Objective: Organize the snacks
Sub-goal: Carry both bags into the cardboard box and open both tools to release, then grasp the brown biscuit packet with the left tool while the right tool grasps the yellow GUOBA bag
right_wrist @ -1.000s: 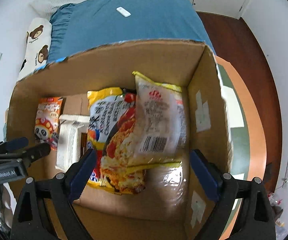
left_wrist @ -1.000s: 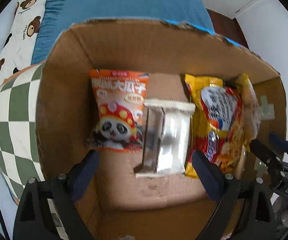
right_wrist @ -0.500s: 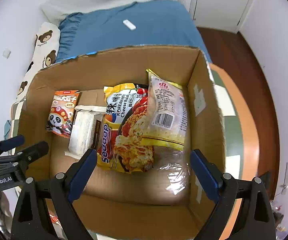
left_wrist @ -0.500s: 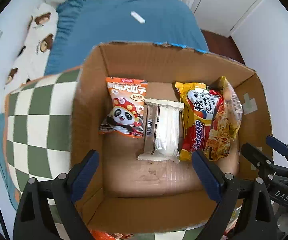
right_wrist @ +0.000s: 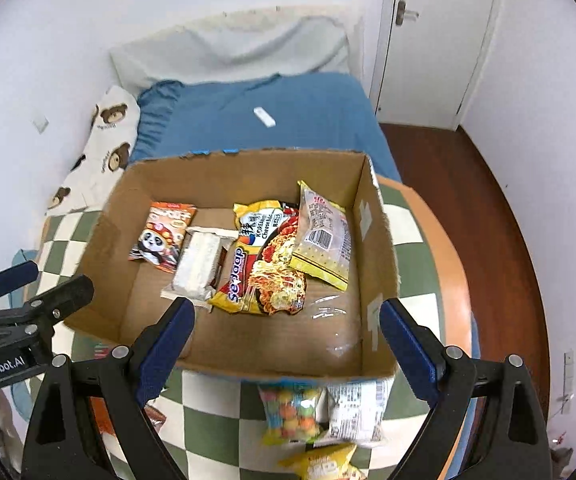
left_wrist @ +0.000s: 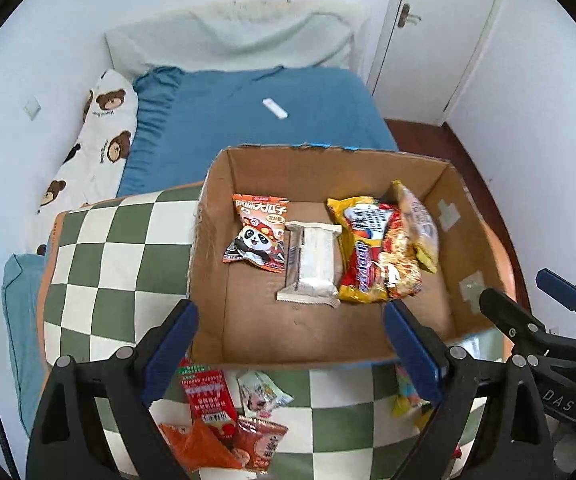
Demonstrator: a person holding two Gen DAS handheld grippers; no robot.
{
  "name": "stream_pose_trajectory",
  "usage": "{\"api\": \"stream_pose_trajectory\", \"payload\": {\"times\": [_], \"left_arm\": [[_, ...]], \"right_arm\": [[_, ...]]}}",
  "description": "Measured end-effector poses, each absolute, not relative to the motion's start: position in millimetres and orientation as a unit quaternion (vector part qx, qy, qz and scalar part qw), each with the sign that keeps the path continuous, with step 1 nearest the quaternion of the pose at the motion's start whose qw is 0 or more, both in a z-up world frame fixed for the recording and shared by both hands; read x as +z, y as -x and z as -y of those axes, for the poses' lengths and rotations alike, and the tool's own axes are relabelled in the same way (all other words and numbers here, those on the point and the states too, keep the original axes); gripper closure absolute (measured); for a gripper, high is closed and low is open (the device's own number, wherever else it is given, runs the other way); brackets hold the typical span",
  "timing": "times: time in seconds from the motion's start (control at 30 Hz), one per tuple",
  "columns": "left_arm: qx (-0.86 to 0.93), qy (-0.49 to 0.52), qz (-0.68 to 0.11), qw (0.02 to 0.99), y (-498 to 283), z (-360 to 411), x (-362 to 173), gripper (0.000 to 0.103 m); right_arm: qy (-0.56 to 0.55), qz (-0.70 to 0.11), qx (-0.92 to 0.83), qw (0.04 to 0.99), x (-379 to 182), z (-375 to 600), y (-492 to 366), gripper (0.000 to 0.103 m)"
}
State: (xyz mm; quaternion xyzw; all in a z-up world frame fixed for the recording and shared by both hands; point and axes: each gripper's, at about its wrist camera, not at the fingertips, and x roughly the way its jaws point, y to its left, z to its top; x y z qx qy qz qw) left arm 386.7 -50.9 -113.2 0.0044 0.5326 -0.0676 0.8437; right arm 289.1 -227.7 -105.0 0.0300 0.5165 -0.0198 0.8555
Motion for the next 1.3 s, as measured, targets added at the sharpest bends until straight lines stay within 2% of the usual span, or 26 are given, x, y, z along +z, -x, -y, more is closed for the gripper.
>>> {"api": "stream_pose_trajectory", "payload": {"times": [0.47,0.7,0.9,1.13,1.3], "left_arm": [[-0.066,0.000,-0.456,0.888,-303.5,50.1,-56.5,0.009],[-0.033,0.011,-0.463,0.885,-282.9,47.2,-65.1,0.009],[0.016,0.014,-0.513,0.858,-268.1,31.6,-114.9,0.009],[0.037,0.011,-0.600,0.799,-246.0,4.9,-201.3,0.009],[0.014,-0.041,-0.641,0.766,-238.8,3.2,-248.0,0.009]], "right_arm": [[-0.040,-0.450,-0.011,0.892,-42.2,221.3,-201.7,0.007],[-0.074,-0.447,0.013,0.891,-37.8,234.7,-176.5,0.007],[-0.110,-0.495,0.023,0.862,-80.2,264.1,-165.0,0.007],[-0.162,-0.604,-0.025,0.780,-191.9,300.3,-140.1,0.007],[-0.128,-0.615,-0.037,0.777,-229.3,295.5,-133.1,0.007]]}}
